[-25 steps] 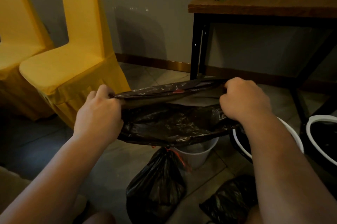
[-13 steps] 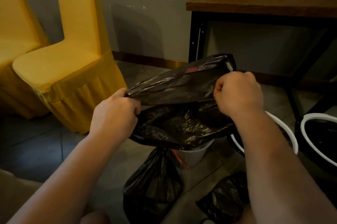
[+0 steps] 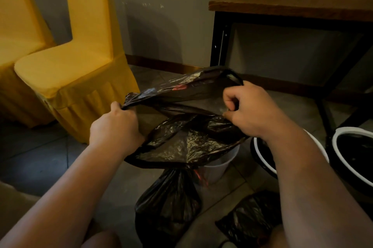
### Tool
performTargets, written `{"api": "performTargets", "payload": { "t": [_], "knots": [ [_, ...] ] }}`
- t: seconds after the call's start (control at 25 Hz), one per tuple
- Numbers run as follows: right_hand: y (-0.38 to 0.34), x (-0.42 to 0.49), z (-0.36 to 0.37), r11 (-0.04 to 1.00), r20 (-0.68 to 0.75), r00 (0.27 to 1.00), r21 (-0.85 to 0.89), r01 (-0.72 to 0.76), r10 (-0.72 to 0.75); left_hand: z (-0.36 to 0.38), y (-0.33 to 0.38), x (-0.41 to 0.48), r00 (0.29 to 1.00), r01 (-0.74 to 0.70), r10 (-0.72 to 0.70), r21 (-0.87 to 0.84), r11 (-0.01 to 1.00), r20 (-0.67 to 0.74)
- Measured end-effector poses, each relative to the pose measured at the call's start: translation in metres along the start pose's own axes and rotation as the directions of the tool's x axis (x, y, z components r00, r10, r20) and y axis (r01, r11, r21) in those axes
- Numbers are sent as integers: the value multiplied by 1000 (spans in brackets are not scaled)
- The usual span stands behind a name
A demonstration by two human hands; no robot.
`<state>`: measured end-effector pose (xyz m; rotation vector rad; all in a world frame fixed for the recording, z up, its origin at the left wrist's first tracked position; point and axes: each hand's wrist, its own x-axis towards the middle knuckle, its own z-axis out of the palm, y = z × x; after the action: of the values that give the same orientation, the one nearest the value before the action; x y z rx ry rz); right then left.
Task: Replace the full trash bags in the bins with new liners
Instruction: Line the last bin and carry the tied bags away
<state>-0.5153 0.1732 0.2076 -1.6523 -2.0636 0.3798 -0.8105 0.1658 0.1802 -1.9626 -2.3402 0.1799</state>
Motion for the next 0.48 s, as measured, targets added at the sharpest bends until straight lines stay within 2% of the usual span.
{"api": "performTargets", "payload": {
  "t": [0.2,0.36,0.48],
  "knots": [
    [-3,0,2,1000,95,996,15,-1,0,-4,-5,-3,970,46,-50,-20,999,-236],
    [-2,4,6,990,49,993,-92,-103,108,-3,-13,1,947,-31,-2,-99,995,-320],
    [4,8,10,973,-30,983,-138,-185,182,4,-14,0,958,-83,57,-81,993,-280]
  ]
}}
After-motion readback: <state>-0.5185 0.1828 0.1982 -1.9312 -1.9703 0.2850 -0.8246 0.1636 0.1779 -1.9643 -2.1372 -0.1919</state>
